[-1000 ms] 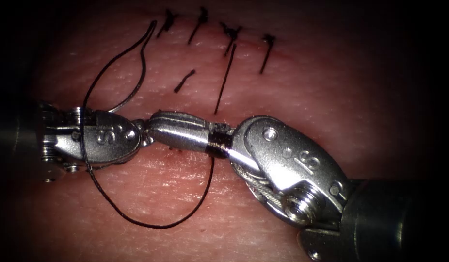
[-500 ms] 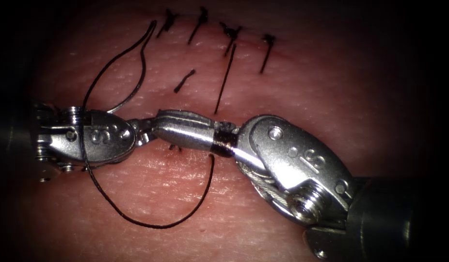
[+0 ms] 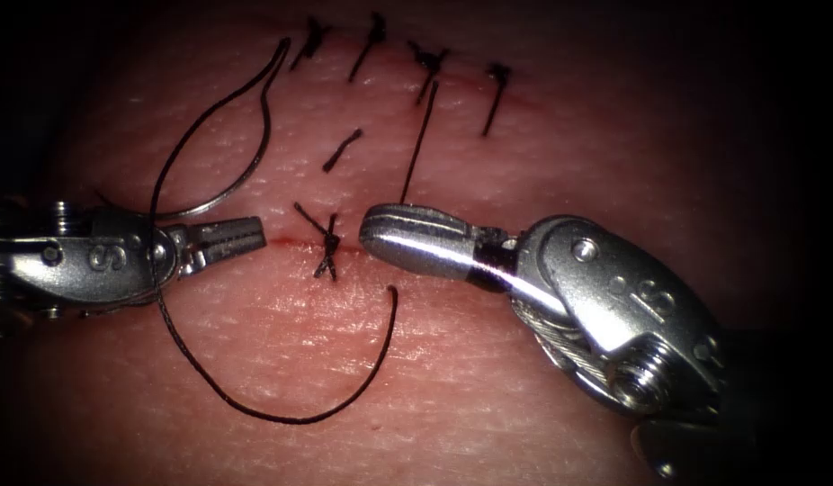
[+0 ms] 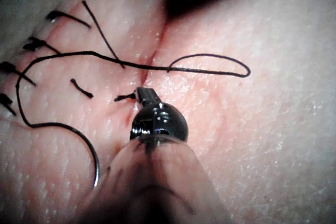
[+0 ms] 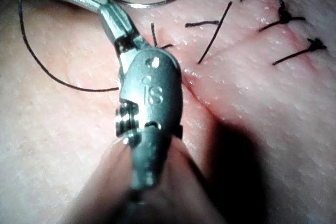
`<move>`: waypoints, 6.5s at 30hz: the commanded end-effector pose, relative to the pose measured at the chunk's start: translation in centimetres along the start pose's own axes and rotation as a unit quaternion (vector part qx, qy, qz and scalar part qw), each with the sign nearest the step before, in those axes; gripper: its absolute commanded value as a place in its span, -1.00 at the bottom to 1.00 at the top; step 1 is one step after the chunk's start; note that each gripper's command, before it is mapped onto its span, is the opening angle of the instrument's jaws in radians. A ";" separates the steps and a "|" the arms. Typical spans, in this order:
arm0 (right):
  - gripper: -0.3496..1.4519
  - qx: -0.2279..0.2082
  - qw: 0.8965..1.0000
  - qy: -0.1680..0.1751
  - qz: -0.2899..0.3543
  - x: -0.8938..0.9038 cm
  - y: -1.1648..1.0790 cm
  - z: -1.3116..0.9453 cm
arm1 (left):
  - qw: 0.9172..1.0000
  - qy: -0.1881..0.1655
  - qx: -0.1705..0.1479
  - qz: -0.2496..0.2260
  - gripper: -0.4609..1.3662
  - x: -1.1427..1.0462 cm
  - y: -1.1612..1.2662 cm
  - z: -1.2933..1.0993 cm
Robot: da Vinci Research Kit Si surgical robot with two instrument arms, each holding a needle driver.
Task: Wound Closure
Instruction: Grab a working length of suture with the left tool, then use the right tool to hand over more suture to the left gripper.
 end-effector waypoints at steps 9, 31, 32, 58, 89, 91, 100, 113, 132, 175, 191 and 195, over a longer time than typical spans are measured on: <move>-1.00 -0.006 1.000 -0.004 -0.008 -0.06 0.09 -0.17 | 0.999 0.014 -0.043 0.015 0.14 -0.08 0.00 -0.09; -0.45 -0.029 0.999 -0.025 -0.023 -0.28 0.24 -0.38 | 0.992 0.086 0.058 0.077 0.65 0.34 -0.41 -0.45; -0.45 -0.029 0.999 -0.025 -0.023 -0.28 0.24 -0.38 | 0.991 0.085 0.060 0.079 0.65 0.35 -0.43 -0.44; -0.51 -0.030 0.999 -0.025 -0.024 -0.30 0.20 -0.34 | 0.983 0.108 0.048 0.139 -0.88 0.59 -0.60 -0.12; 0.76 0.044 0.974 -0.180 -0.134 -0.24 -0.48 -0.37 | 0.980 0.068 0.035 0.187 -0.88 0.53 -0.19 -0.26; 0.74 0.054 0.967 -0.197 -0.155 -0.24 -0.65 -0.25 | 0.980 0.065 0.041 0.181 -0.88 0.58 -0.19 -0.21; 0.70 0.070 0.954 -0.224 -0.185 -0.35 -1.01 0.24 | 0.982 0.062 0.046 0.175 -0.88 0.67 -0.15 -0.12; 0.22 0.067 0.947 -0.245 -0.194 -0.46 -1.09 0.41 | 0.982 0.060 0.049 0.170 -0.88 0.70 -0.17 -0.14; -1.00 0.087 0.938 -0.269 -0.200 -0.22 -0.90 -0.27 | 0.986 0.061 0.051 0.149 0.65 0.63 -0.15 -0.11; -1.00 0.097 0.941 -0.260 -0.196 -0.23 -1.04 -0.59 | 0.955 0.104 0.026 0.277 -0.15 0.50 -0.36 0.73; -1.00 0.068 0.947 -0.251 -0.188 -0.20 -0.92 -0.69 | 0.965 0.090 -0.044 0.244 -0.88 0.27 -0.48 0.24; -1.00 0.047 0.948 -0.257 -0.181 -0.19 -0.78 -0.79 | 0.969 0.069 -0.040 0.235 -0.88 0.06 -0.56 -0.15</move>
